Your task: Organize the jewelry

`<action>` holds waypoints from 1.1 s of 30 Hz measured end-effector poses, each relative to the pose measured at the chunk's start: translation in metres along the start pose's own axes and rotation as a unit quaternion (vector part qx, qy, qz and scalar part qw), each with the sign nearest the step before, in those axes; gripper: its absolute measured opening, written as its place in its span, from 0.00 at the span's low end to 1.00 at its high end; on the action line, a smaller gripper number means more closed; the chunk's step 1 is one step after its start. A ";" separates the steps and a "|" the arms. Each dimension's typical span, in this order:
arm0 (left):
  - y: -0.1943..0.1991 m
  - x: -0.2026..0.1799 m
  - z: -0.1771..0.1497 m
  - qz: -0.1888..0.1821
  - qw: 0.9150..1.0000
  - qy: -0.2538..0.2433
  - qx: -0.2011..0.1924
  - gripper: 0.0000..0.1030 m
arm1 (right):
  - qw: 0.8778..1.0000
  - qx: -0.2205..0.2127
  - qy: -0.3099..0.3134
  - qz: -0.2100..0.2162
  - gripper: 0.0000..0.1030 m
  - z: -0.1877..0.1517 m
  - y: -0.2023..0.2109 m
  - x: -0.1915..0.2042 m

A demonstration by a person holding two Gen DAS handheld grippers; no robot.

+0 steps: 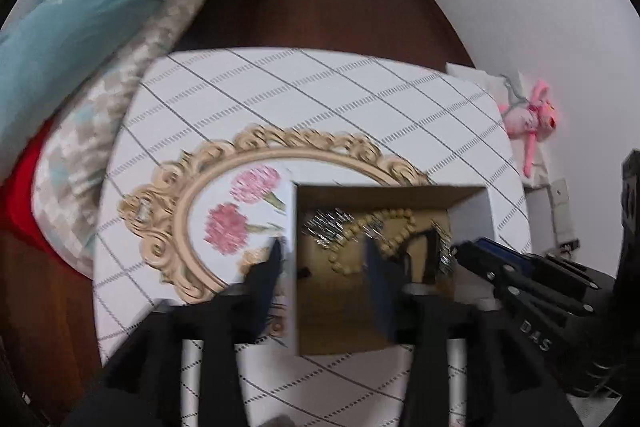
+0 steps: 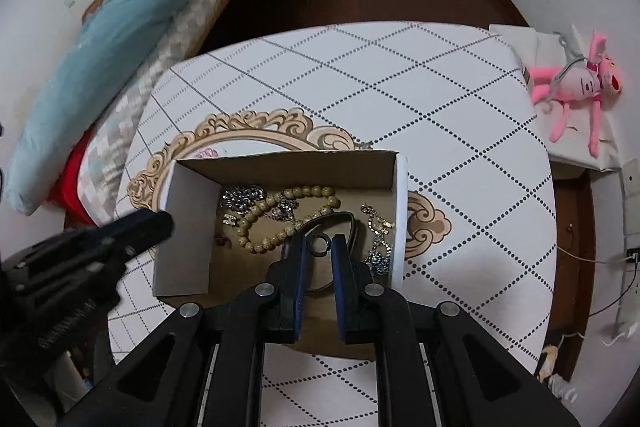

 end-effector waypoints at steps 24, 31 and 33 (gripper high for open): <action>-0.008 0.030 -0.045 0.080 0.996 -0.005 -0.025 1.00 | 0.987 0.000 0.024 -0.156 0.99 -0.040 0.023 -0.023; 0.012 0.026 -0.053 0.076 0.996 -0.002 -0.042 1.00 | 0.987 -0.015 0.012 -0.157 0.99 -0.048 0.034 -0.024; 0.027 0.024 -0.057 0.075 0.996 0.000 -0.056 1.00 | 0.987 -0.021 0.009 -0.157 0.99 -0.051 0.042 -0.023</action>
Point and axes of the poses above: each gripper's, at about its wrist camera, not at the fingertips, and y roughly against the way its jaws point, x to its left, z to its top, the point moved 6 cm from there along -y, roughly the way its jaws point, and after that the axes turned 9 degrees about y, right-handed, at the moved point
